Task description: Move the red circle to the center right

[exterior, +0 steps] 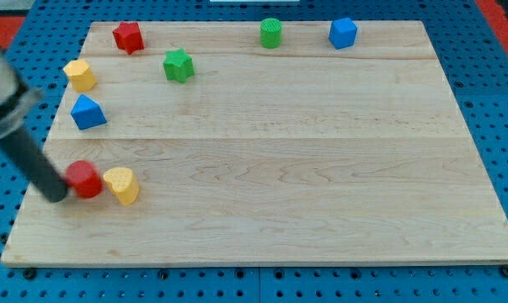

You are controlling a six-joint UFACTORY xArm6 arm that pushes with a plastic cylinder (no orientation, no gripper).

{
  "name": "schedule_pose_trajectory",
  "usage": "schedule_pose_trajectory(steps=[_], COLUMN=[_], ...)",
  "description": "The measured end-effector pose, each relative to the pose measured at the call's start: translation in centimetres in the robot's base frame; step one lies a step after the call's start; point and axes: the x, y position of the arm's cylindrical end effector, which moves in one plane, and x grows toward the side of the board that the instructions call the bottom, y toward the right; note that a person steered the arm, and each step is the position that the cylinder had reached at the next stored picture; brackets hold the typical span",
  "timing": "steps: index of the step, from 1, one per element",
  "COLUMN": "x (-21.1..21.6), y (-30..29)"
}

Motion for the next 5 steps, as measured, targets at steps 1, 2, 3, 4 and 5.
schedule_pose_trajectory(steps=[1,2,3,4,5], x=[-5.2,-7.1,-8.6,-10.2,-11.2], y=[4.8,6.0,5.6,11.0,22.5])
